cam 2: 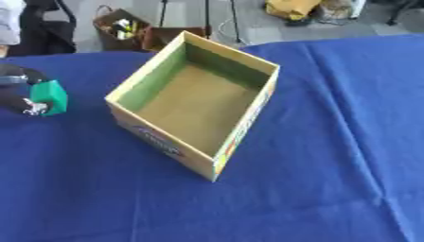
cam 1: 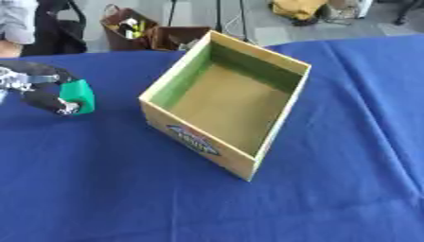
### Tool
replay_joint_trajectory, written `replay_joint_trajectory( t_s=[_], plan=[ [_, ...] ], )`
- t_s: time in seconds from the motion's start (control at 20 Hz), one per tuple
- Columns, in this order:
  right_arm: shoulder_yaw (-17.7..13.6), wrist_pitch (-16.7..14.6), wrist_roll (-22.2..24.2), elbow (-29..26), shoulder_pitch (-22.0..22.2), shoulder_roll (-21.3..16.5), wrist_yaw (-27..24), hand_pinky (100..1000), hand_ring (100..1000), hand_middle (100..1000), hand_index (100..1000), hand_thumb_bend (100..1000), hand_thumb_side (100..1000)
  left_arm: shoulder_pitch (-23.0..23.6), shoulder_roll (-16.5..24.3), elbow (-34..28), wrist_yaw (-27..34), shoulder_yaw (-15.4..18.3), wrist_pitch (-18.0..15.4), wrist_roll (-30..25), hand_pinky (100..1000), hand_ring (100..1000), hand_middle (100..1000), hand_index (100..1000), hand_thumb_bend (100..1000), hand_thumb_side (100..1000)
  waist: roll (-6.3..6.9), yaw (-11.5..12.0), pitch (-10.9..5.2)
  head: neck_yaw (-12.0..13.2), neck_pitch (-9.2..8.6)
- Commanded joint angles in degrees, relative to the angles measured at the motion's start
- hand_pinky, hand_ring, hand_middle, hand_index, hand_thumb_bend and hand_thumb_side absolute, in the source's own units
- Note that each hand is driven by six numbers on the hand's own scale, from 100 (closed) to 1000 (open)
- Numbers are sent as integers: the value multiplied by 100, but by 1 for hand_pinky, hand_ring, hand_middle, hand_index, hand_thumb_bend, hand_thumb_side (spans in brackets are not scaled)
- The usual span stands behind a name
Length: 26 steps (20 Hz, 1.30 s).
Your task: Pick up objects on the table and place them in the box.
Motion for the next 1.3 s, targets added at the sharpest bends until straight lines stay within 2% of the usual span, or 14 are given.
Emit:
replay_joint_trajectory(
  t_s=[0.05, 0.45, 0.5, 0.55, 0.65, 0.75, 0.85, 0.9, 0.95, 1.05, 1.3],
  plan=[
    [-66, 28, -59, -79, -86, -85, -72, 775, 797, 705, 681, 100, 995, -88, 194, -44, 16, 22, -18, -72, 954, 941, 1000, 1000, 470, 733, -18, -13, -111, 8, -96],
    [-66, 76, -113, -79, -73, -70, -101, 774, 793, 698, 677, 100, 990, -85, 182, -52, 36, 14, -38, -84, 958, 938, 1000, 1000, 476, 735, -15, -20, -93, 17, -122],
    [-67, 77, -115, -79, -71, -67, -103, 775, 791, 696, 675, 100, 989, -89, 177, -57, 40, 18, -39, -79, 920, 873, 904, 1000, 480, 724, -16, -23, -92, 16, -122],
    [-71, 82, -121, -79, -65, -55, -112, 775, 791, 695, 674, 100, 990, -110, 154, -102, 63, 51, -37, -45, 870, 816, 801, 958, 460, 713, -18, -36, -87, 14, -119],
    [-77, 83, -136, -79, -59, -41, -132, 775, 790, 694, 674, 100, 991, -112, 137, -202, 56, 81, -10, 79, 832, 779, 747, 909, 428, 700, -16, -49, -86, 13, -116],
    [-85, 78, -156, -79, -58, -34, -152, 775, 789, 694, 674, 100, 991, -109, 130, -280, 7, 82, 10, 223, 771, 702, 630, 837, 343, 682, -16, -53, -90, 9, -111],
    [-90, 77, -174, -79, -54, -33, -170, 775, 789, 693, 674, 100, 990, -99, 125, -349, -43, 74, 20, 376, 749, 669, 594, 797, 281, 672, -15, -52, -96, 5, -102],
    [-90, 78, -183, -79, -54, -33, -176, 775, 788, 693, 675, 100, 989, -95, 118, -363, -52, 73, 25, 454, 727, 634, 557, 763, 207, 680, -14, -54, -100, 1, -100],
    [-90, 78, -189, -79, -54, -31, -180, 775, 788, 693, 675, 100, 989, -91, 111, -362, -49, 70, 33, 530, 725, 630, 552, 757, 200, 685, -13, -55, -105, -3, -96],
    [-91, 88, -197, -79, -43, -30, -183, 775, 793, 685, 676, 100, 987, -91, 98, -342, -8, 65, 44, 682, 713, 613, 525, 703, 116, 705, -11, -58, -119, -6, -79],
    [-100, 110, -218, -79, -29, -20, -202, 775, 792, 684, 676, 100, 983, -112, 70, -288, 177, 57, 85, 1073, 667, 561, 464, 624, 100, 709, -2, -50, -182, -34, 6]
  ],
)
